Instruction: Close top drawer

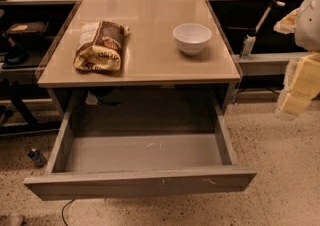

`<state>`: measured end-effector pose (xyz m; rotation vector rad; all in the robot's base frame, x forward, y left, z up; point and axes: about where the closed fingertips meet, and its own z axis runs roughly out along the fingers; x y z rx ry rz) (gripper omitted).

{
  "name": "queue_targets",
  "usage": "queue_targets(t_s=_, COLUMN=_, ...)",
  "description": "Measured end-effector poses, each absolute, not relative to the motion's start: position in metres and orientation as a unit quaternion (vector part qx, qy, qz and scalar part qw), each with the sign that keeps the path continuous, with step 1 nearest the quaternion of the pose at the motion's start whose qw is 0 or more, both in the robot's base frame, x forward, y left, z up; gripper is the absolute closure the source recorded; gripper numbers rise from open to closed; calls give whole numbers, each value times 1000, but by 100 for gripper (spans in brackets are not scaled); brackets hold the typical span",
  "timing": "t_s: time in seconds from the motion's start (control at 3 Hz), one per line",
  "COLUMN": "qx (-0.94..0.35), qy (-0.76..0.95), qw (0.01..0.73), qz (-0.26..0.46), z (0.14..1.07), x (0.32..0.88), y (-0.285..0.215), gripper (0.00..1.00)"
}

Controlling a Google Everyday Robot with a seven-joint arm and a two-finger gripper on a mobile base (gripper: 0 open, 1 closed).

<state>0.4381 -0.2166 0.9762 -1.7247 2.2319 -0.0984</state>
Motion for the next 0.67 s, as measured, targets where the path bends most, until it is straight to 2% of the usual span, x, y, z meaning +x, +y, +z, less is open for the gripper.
queue_targets(t_s=0.33, qx=-603, qy=781, qw=159, qz=-34, z=976, x=438, y=-217, gripper=0)
queue_targets(t_s=0.67, qx=-603, qy=781, qw=159, qz=-34, z=976, x=438, y=-217, gripper=19)
